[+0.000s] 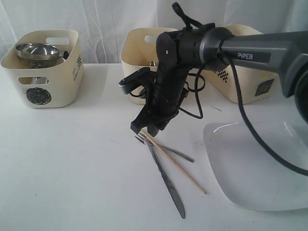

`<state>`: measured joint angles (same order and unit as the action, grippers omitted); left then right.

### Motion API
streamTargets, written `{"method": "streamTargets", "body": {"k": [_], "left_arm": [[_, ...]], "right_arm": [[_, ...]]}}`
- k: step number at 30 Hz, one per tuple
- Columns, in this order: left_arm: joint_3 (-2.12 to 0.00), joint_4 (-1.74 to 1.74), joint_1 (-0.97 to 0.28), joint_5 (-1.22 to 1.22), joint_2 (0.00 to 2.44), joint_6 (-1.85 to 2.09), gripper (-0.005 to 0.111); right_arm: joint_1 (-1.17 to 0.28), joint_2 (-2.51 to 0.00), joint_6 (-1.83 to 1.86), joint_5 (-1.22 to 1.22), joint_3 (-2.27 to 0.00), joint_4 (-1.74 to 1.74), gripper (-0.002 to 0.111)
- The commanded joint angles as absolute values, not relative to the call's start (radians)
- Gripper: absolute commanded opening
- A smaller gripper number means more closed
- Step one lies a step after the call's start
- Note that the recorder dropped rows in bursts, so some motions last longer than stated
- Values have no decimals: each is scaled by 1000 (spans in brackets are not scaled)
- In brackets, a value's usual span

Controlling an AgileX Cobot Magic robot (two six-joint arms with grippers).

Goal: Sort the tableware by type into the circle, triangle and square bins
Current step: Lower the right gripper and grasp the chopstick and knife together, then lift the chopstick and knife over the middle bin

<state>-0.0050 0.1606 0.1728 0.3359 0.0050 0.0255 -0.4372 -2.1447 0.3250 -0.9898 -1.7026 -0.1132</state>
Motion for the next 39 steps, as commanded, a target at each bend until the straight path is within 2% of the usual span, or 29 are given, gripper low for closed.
{"method": "streamTargets", "body": {"k": [1,10,12,17,18,19,21,27,33,39], "left_arm": [[0,170,173,374,0,26,0],[0,170,173,374,0,26,0],[0,170,173,374,0,26,0],[0,170,173,374,0,26,0],[0,170,173,374,0,26,0],[0,170,173,374,0,26,0],[0,170,173,374,0,26,0],[0,170,173,374,0,26,0],[0,170,173,374,0,26,0],[0,170,173,374,0,26,0]], "right_arm": [[-451,-2168,361,-985,-1696,-135,47],[-458,-2238,361,-946,-1696,-143,47],[-458,-2248,360,-946,-1696,-143,43],[-458,-2261,352,-930,-1696,-143,26],[-458,-2261,337,-920,-1696,-143,21],[-458,-2261,297,-896,-1696,-143,9],[-458,-2261,244,-848,-1696,-143,0],[-458,-2259,172,-829,-1754,-177,0],[-431,-2249,181,-975,-1894,-247,0],[-333,-2247,313,-1173,-1923,-520,0]]}}
